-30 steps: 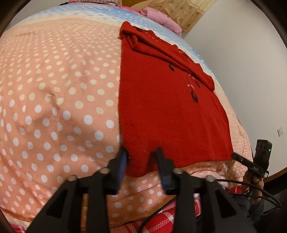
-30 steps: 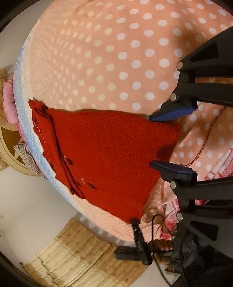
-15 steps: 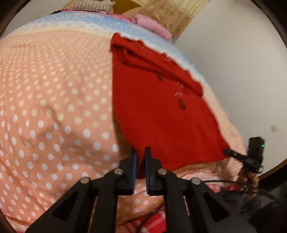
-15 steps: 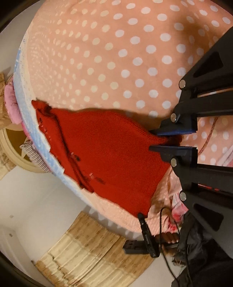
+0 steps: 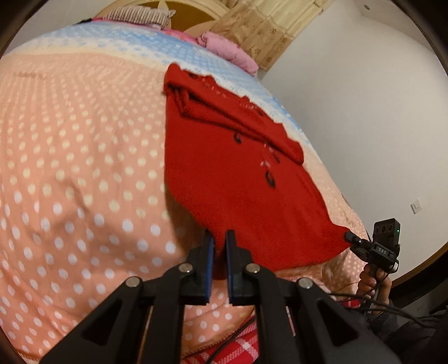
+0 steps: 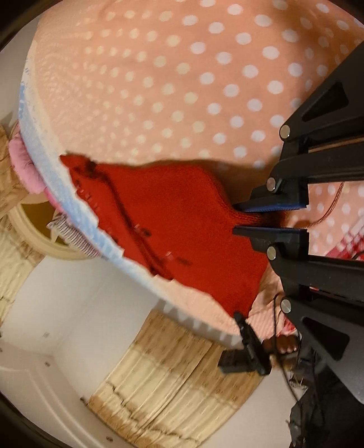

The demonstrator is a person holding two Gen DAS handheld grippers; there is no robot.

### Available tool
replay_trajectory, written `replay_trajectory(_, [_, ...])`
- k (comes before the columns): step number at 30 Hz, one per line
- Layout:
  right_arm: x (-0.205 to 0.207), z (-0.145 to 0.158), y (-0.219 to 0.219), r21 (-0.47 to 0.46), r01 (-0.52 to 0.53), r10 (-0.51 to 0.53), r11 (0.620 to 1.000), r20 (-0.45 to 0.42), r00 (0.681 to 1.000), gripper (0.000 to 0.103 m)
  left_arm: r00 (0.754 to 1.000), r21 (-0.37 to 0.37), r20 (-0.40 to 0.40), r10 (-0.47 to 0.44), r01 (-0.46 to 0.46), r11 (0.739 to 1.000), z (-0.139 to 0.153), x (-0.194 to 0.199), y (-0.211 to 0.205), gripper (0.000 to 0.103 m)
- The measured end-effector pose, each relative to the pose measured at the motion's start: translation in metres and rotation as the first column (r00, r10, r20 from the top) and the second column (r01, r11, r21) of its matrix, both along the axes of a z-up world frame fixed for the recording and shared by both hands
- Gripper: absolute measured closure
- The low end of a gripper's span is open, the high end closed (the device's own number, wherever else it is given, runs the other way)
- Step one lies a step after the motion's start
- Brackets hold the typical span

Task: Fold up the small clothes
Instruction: 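Lift the hem with both tools and fold it up over the collar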

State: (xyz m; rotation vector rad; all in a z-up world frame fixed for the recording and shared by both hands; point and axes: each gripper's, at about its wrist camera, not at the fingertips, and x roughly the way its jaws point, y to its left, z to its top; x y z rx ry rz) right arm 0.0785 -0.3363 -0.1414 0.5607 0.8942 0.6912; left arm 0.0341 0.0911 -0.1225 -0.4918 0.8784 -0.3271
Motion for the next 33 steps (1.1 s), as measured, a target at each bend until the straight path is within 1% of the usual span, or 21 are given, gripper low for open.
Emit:
replay_trajectory(4, [0.012, 0.01, -0.003, 0.077, 0.013, -0.014, 0.997, 0.021, 1.0, 0.095, 0.999, 0.014, 0.043, 0.01, -0.01, 1.0, 0.014, 0.009, 0.001, 0.095])
replay_trajectory(6, [0.019, 0.014, -0.003, 0.1, 0.019, -0.021, 0.995, 0.026, 0.999, 0.095, 0.998, 0.015, 0.056, 0.016, -0.016, 1.0, 0.019, 0.014, 0.002, 0.095])
replay_trajectory(11, [0.035, 0.031, 0.0, 0.087, 0.036, -0.042, 0.995, 0.059, 0.997, 0.095, 0.994, 0.024, 0.103, 0.033, -0.036, 0.999, 0.035, 0.031, 0.007, 0.096])
replay_trajectory(14, [0.043, 0.042, -0.001, 0.08, 0.05, -0.057, 0.996, 0.08, 0.995, 0.095, 0.988, 0.061, 0.145, 0.055, -0.064, 0.996, 0.048, 0.047, 0.007, 0.096])
replay_trajectory(17, [0.055, 0.056, -0.002, 0.073, 0.06, -0.068, 0.995, 0.106, 0.992, 0.095, 0.984, 0.082, 0.171, 0.058, -0.073, 0.994, 0.056, 0.064, 0.007, 0.097])
replay_trajectory(20, [0.069, 0.072, 0.0, 0.072, 0.068, -0.077, 0.995, 0.137, 0.988, 0.095, 0.982, 0.073, 0.179, 0.063, -0.077, 0.994, 0.062, 0.079, 0.009, 0.097])
replay_trajectory(22, [0.08, 0.082, 0.003, 0.068, 0.069, -0.079, 0.995, 0.157, 0.984, 0.095, 0.978, 0.078, 0.193, 0.08, -0.097, 0.992, 0.067, 0.087, 0.011, 0.097])
replay_trajectory(25, [0.095, 0.094, 0.006, 0.052, 0.071, -0.079, 0.996, 0.178, 0.981, 0.095, 0.973, 0.042, 0.206, 0.106, -0.117, 0.992, 0.075, 0.105, 0.017, 0.1])
replay_trajectory(27, [0.108, 0.103, 0.008, 0.028, 0.078, -0.082, 0.997, 0.197, 0.977, 0.095, 0.97, 0.049, 0.218, 0.11, -0.124, 0.991, 0.08, 0.113, 0.017, 0.1])
replay_trajectory(29, [0.118, 0.11, 0.008, 0.032, 0.083, -0.088, 0.996, 0.205, 0.975, 0.096, 0.971, 0.052, 0.214, 0.104, -0.118, 0.992, 0.081, 0.122, 0.016, 0.1])
replay_trajectory(31, [0.128, 0.119, 0.008, 0.039, 0.091, -0.098, 0.995, 0.221, 0.97, 0.1, 0.978, 0.054, 0.199, 0.064, -0.076, 0.996, 0.08, 0.125, 0.012, 0.1])
replay_trajectory(33, [0.136, 0.123, 0.007, 0.045, 0.101, -0.108, 0.994, 0.223, 0.969, 0.101, 0.981, 0.106, 0.194, 0.024, -0.045, 0.993, 0.076, 0.119, 0.005, 0.1])
